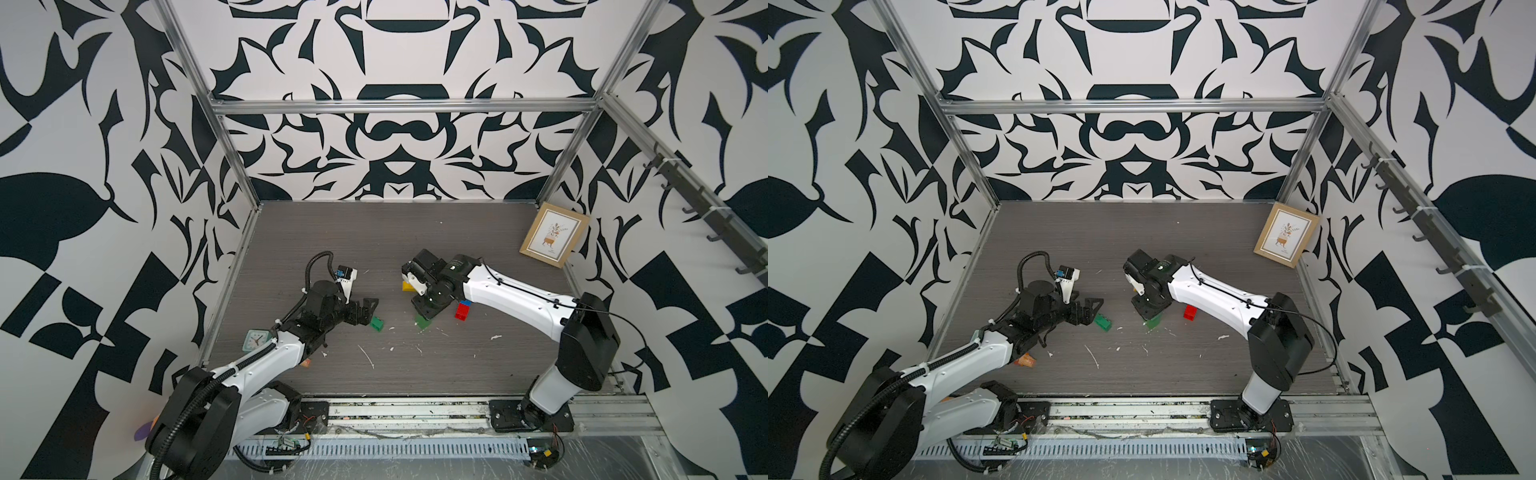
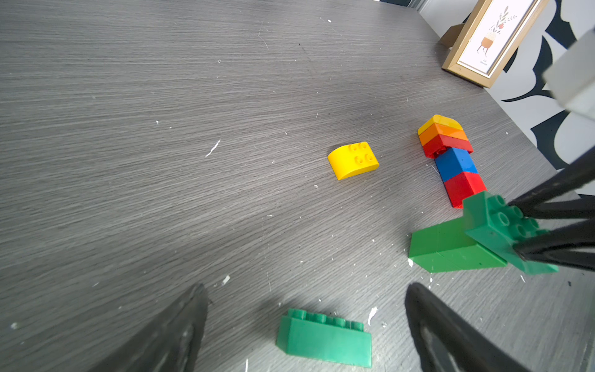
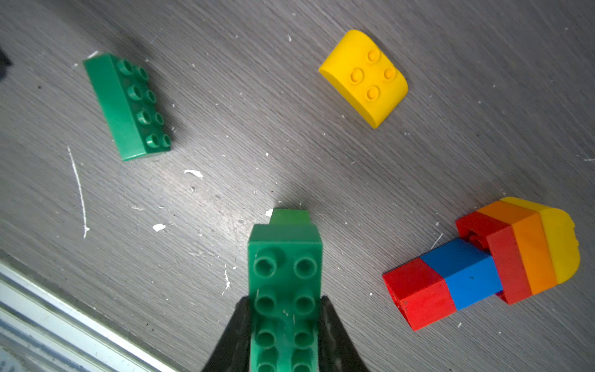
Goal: Assemble an ice cream with lego
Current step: Assemble the lego brick with the lego brick.
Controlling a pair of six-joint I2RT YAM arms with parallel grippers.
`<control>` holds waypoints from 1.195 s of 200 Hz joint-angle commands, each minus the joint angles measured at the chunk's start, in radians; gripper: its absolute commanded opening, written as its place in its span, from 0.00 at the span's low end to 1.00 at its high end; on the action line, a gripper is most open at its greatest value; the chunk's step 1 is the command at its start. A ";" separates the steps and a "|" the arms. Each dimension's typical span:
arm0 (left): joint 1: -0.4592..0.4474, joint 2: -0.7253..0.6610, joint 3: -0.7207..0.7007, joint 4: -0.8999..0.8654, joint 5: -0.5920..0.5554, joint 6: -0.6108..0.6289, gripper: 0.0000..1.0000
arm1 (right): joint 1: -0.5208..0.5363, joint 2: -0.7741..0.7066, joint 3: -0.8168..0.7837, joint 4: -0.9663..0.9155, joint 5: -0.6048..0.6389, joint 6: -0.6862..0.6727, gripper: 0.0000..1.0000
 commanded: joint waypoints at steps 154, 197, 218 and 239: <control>-0.002 -0.016 0.032 -0.003 -0.007 0.007 0.99 | -0.034 0.021 0.088 -0.103 -0.037 -0.009 0.22; -0.002 -0.012 0.032 0.001 0.001 0.005 0.99 | -0.032 0.016 0.056 -0.088 -0.010 0.038 0.22; -0.002 -0.015 0.029 0.001 -0.002 0.005 0.99 | -0.032 0.016 0.048 -0.087 0.006 0.036 0.21; -0.002 -0.016 0.030 0.002 -0.002 0.006 0.99 | -0.030 0.013 0.042 -0.067 -0.003 0.040 0.22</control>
